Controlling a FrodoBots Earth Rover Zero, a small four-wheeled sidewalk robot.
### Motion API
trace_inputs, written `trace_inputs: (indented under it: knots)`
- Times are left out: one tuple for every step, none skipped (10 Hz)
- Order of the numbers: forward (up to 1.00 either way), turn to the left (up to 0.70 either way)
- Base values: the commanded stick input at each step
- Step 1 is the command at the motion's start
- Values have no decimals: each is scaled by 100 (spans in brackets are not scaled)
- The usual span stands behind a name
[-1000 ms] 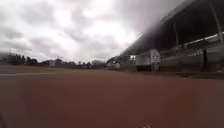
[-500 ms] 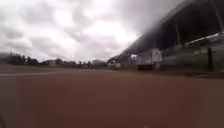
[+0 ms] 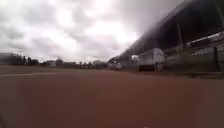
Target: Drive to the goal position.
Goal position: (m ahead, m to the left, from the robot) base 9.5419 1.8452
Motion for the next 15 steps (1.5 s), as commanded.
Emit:
trace_inputs:
  knots:
    - [70,0]
    - [70,0]
    - [70,0]
    - [70,0]
    - [70,0]
    - [70,0]
    - [70,0]
    - [70,0]
    - [70,0]
    - [70,0]
    - [70,0]
    - [70,0]
    - [70,0]
    - [70,0]
    - [70,0]
